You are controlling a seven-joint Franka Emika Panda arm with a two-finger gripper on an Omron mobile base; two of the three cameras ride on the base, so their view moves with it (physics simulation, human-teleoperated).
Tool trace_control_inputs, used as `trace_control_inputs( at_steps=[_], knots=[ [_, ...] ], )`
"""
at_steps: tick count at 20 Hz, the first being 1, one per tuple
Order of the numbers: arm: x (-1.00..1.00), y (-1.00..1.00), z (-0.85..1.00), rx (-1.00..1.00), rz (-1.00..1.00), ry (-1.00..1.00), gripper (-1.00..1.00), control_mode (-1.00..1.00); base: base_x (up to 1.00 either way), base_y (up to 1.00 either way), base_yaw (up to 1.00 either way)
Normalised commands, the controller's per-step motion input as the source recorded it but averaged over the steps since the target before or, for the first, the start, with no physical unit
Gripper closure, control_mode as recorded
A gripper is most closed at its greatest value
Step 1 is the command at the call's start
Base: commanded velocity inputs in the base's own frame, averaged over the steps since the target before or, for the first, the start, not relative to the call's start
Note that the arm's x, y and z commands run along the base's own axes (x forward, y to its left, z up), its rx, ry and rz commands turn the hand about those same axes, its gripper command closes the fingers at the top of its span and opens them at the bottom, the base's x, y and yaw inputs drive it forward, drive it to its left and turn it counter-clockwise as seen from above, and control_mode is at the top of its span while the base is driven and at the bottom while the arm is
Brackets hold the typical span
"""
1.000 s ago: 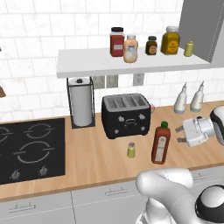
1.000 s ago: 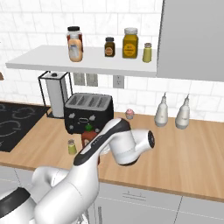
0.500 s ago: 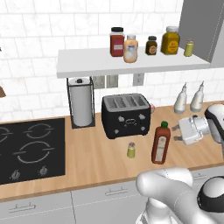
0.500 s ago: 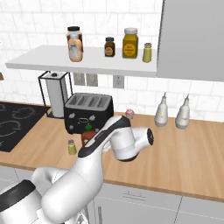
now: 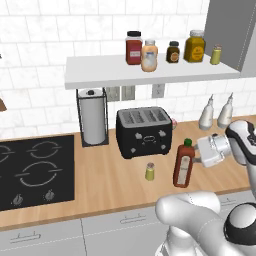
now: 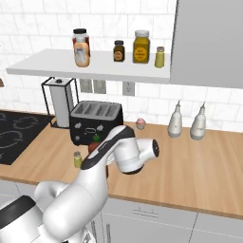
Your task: Put the shaker and condiment bottle from the counter next to their counterparts in the cabinet.
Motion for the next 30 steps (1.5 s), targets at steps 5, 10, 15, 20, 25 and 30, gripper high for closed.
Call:
trace_control_inputs(
  at_steps=[5, 10, 15, 20, 25, 30],
  knots=[
    [-0.03, 0.05, -0.15, 0.00, 0.00, -0.01, 1.00, -1.00, 0.00, 0.00, 0.00],
    [-0.16, 0.02, 0.26, -0.03, -0.02, -0.22, 1.00, -1.00, 0.00, 0.00, 0.00],
    [0.10, 0.11, 0.91, -0.05, -0.07, 0.02, 1.00, -1.00, 0.00, 0.00, 0.00],
    [0.04, -0.01, 0.93, 0.01, -0.01, 0.10, 1.00, -1.00, 0.00, 0.00, 0.00],
    [0.00, -0.02, 0.93, 0.01, -0.01, 0.05, 1.00, -1.00, 0.00, 0.00, 0.00],
    [0.00, -0.28, 1.00, 0.03, -0.20, 0.00, 1.00, -1.00, 0.00, 0.00, 0.00]
  ],
)
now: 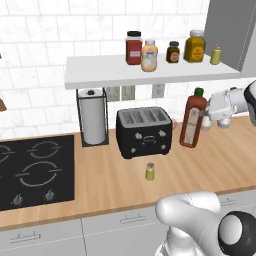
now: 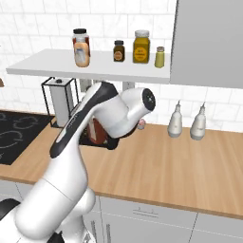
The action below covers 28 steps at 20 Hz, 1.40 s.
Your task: Put the shaker and condiment bottle from the counter next to their counterparts in the cabinet.
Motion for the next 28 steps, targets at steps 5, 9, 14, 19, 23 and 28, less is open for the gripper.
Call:
trace_control_inputs(
  at_steps=[5, 9, 14, 19, 23, 28],
  knots=[
    [-0.16, -0.10, 0.92, 0.04, -0.26, -0.02, 1.00, -1.00, 0.00, 0.00, 0.00],
    [-0.39, 0.00, 0.79, 0.05, -0.24, -0.12, 1.00, -1.00, 0.00, 0.00, 0.00],
    [-0.18, 0.20, 0.98, 0.00, -0.06, -0.06, 1.00, -1.00, 0.00, 0.00, 0.00],
    [-0.02, 0.51, 1.00, 0.00, 0.00, -0.01, 1.00, -1.00, 0.00, 0.00, 0.00],
    [-0.03, 0.75, 0.40, -0.06, 0.02, 0.00, 1.00, -1.00, 0.00, 0.00, 0.00],
    [0.06, 0.86, 0.00, -0.06, -0.04, -0.03, 1.00, -1.00, 0.00, 0.00, 0.00]
  ],
)
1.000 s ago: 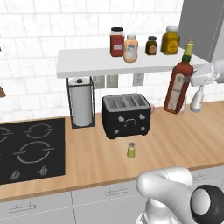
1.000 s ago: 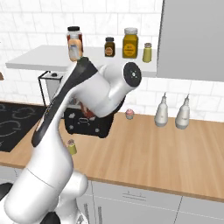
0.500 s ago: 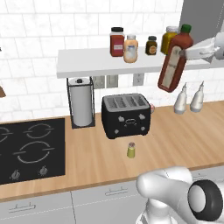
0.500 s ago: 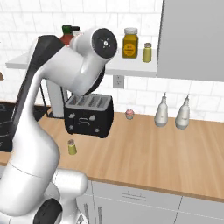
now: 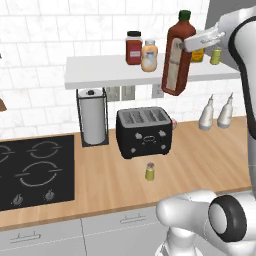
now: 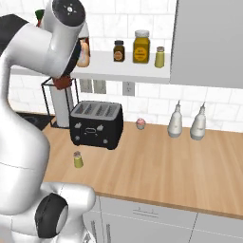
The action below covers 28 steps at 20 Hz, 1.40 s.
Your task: Put the shaker and condiment bottle from the counter next to their counterparts in the cabinet.
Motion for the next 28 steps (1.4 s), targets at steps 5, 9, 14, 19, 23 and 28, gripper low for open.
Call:
trace_control_inputs(
  at_steps=[5, 9, 14, 19, 23, 28],
  knots=[
    [0.17, 0.90, 0.00, 0.00, -0.32, -0.07, 1.00, -1.00, 0.00, 0.00, 0.00],
    [0.31, 0.62, 0.00, 0.00, -0.30, -0.01, 1.00, -1.00, 0.00, 0.00, 0.00],
    [0.37, 0.07, 0.02, 0.10, -0.25, 0.00, 1.00, -1.00, 0.00, 0.00, 0.00],
    [0.39, 0.00, 0.02, 0.12, -0.25, 0.01, 1.00, -1.00, 0.00, 0.00, 0.00],
    [0.42, 0.00, 0.00, 0.03, -0.19, 0.00, 1.00, -1.00, 0.00, 0.00, 0.00],
    [0.77, 0.03, 0.02, 0.00, -0.14, 0.04, 1.00, -1.00, 0.00, 0.00, 0.00]
  ],
)
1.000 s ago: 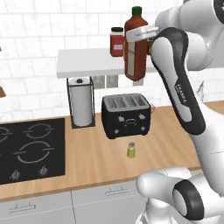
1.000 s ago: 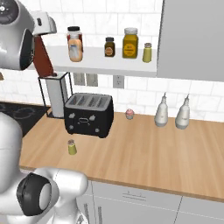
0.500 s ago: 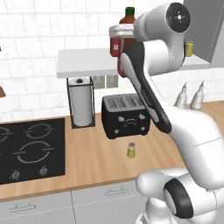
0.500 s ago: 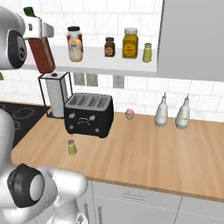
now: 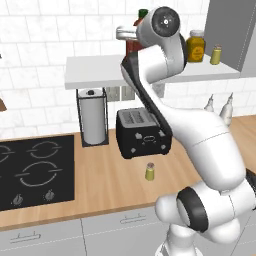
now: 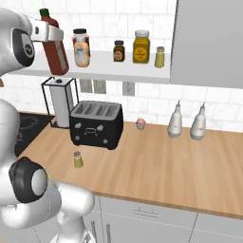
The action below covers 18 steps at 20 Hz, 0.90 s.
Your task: Put the shaker and condiment bottle from the counter next to their counterparts in the cabinet.
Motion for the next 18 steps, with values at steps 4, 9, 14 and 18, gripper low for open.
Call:
trace_control_inputs(
  at_steps=[4, 9, 14, 18],
  knots=[
    [0.72, 0.04, 0.00, 0.00, -0.12, 0.05, 1.00, -1.00, 0.00, 0.00, 0.00],
    [0.47, 0.15, 0.00, 0.00, -0.06, 0.09, 1.00, -1.00, 0.00, 0.00, 0.00],
    [0.50, 0.09, -0.04, 0.00, -0.02, 0.01, 1.00, -1.00, 0.00, 0.00, 0.00],
    [0.52, 0.00, -0.16, 0.00, 0.00, 0.00, 1.00, -1.00, 0.00, 0.00, 0.00]
  ],
)
